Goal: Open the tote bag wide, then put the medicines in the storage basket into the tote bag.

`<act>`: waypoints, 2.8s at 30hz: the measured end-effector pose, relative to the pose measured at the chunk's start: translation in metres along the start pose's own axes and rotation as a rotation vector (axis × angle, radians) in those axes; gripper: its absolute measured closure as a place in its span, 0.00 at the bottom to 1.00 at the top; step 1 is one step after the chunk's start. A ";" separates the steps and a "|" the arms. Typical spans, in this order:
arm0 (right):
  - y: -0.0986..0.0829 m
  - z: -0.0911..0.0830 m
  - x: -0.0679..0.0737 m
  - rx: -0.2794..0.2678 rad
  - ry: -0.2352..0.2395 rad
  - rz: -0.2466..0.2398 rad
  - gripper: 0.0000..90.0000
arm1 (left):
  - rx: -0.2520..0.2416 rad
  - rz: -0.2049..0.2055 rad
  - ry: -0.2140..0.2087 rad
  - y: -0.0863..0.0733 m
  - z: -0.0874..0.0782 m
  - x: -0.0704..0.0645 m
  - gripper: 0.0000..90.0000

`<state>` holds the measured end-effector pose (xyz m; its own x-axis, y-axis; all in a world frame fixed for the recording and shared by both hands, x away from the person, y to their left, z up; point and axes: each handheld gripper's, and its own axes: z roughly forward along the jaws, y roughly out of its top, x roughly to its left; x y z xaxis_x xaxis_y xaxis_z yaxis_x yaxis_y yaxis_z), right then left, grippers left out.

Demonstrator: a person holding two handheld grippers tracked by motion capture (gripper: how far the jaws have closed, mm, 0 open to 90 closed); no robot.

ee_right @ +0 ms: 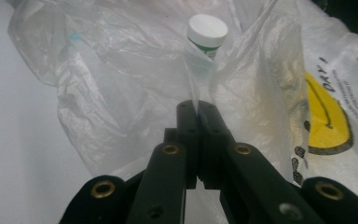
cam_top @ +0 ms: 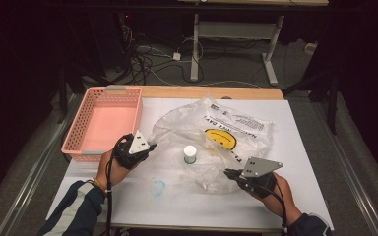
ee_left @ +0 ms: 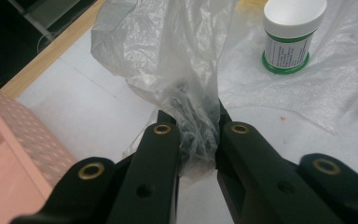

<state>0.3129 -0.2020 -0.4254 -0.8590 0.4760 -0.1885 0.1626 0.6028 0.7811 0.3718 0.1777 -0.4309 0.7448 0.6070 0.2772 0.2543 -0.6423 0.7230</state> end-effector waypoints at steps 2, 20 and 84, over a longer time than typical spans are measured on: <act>0.000 -0.002 -0.001 -0.006 -0.002 0.001 1.00 | -0.001 -0.004 0.000 0.000 -0.001 -0.001 0.95; 0.011 -0.012 -0.007 -0.089 -0.063 -0.014 1.00 | -0.030 -0.010 0.015 0.002 -0.008 0.001 0.95; 0.119 -0.059 -0.092 -0.434 -0.264 0.080 1.00 | -0.435 0.032 -0.044 0.154 -0.028 0.017 0.95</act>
<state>0.3823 -0.2119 -0.2801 -0.6912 0.6890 -0.2179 -0.0415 0.2632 0.9639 0.4062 0.1018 -0.2972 0.7763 0.5634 0.2828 -0.0455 -0.3974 0.9165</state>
